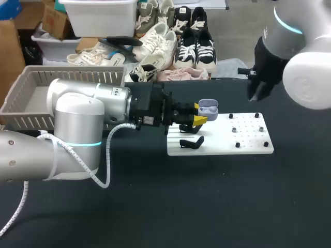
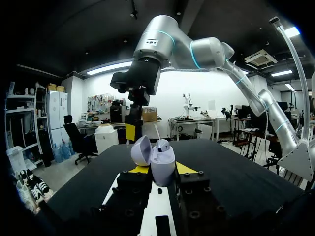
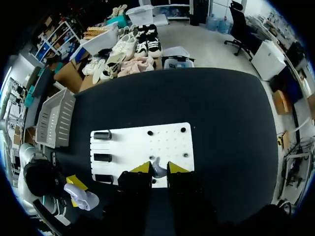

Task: Pick up each earbud case from the left stands, insert the matching earbuds, close the lid, and place the case in the box.

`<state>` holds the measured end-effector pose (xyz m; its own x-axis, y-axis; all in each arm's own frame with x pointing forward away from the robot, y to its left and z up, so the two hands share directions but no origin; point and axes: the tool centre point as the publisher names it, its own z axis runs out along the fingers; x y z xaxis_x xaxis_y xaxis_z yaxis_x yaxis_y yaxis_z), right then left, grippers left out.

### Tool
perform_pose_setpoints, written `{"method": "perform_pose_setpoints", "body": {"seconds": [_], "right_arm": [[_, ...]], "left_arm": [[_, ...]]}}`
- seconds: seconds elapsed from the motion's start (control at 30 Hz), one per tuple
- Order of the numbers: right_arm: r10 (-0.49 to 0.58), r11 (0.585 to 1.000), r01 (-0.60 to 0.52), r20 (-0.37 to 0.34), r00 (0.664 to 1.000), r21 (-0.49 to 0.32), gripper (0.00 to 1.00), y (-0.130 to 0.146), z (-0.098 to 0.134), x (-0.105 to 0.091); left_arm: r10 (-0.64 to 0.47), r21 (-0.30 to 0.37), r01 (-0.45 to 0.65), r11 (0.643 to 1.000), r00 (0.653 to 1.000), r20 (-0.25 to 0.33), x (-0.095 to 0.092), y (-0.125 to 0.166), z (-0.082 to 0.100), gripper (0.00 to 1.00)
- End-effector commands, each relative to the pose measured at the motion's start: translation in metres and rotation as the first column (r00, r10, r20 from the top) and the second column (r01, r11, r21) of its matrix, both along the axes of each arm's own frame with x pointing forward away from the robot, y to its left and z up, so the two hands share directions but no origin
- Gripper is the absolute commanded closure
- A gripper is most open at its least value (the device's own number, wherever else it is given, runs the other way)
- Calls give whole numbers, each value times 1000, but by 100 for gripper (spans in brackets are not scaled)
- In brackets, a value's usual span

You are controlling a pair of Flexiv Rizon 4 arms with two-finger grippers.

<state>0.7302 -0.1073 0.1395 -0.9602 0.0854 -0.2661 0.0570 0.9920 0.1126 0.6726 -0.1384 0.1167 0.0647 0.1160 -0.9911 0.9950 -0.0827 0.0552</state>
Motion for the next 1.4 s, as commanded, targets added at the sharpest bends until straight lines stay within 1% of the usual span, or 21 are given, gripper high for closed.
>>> {"method": "perform_pose_setpoints", "body": {"seconds": [0.03, 0.23, 0.3, 0.37, 0.43, 0.53, 0.63, 0.77, 0.93, 0.97, 1.2, 1.27, 1.33, 1.4], "right_arm": [[13, 1000, -12, 48, 999, -29, 100, -3, 26, -16], [94, 991, -87, 73, 993, -100, 100, 3, 55, -23], [124, 983, -110, 91, 988, -146, 100, 8, 65, -27], [157, 979, -142, 96, 983, -146, 100, 16, 75, -32], [193, 970, -174, 103, 976, -171, 100, 23, 83, -37], [248, 955, -227, 92, 964, -194, 100, 37, 93, -47], [305, 927, -285, 47, 951, -243, 100, 51, 99, -59], [331, 913, -323, -11, 944, -250, 100, 69, 108, -73], [331, 906, -334, -58, 942, -261, 100, 90, 112, -81], [322, 906, -327, -64, 944, -268, 100, 95, 111, -82], [285, 919, -305, -113, 952, -249, 100, 131, 104, -89], [263, 923, -285, -117, 958, -260, 100, 137, 102, -90], [240, 932, -264, -123, 963, -248, 100, 141, 102, -92], [215, 937, -240, -124, 969, -253, 100, 143, 102, -94]], "left_arm": [[1, -2, -1, 1000, 1000, 1, 0, 0, -1, 100], [1, -2, -1, 1000, 1000, 1, 0, 0, -1, 100], [1, -2, -1, 1000, 1000, 1, 0, 0, -1, 100], [1, -2, -1, 1000, 1000, 1, 0, 0, -1, 100], [1, -2, -1, 1000, 1000, 1, 0, 0, -1, 100], [1, -2, -1, 1000, 1000, 1, 0, 0, -1, 100], [1, -2, -1, 1000, 1000, 1, 0, 0, -1, 100], [1, -2, -1, 1000, 1000, 1, 0, 0, -1, 100], [1, -2, -1, 1000, 1000, 1, 0, 0, -1, 100], [1, -2, -1, 1000, 1000, 1, 0, 0, -1, 100], [1, -2, -1, 1000, 1000, 1, 0, 0, -1, 100], [1, -2, -1, 1000, 1000, 1, 0, 0, -1, 100], [1, -2, -1, 1000, 1000, 1, 0, 0, -1, 100], [1, -2, -1, 1000, 1000, 1, 0, 0, -1, 100]]}}
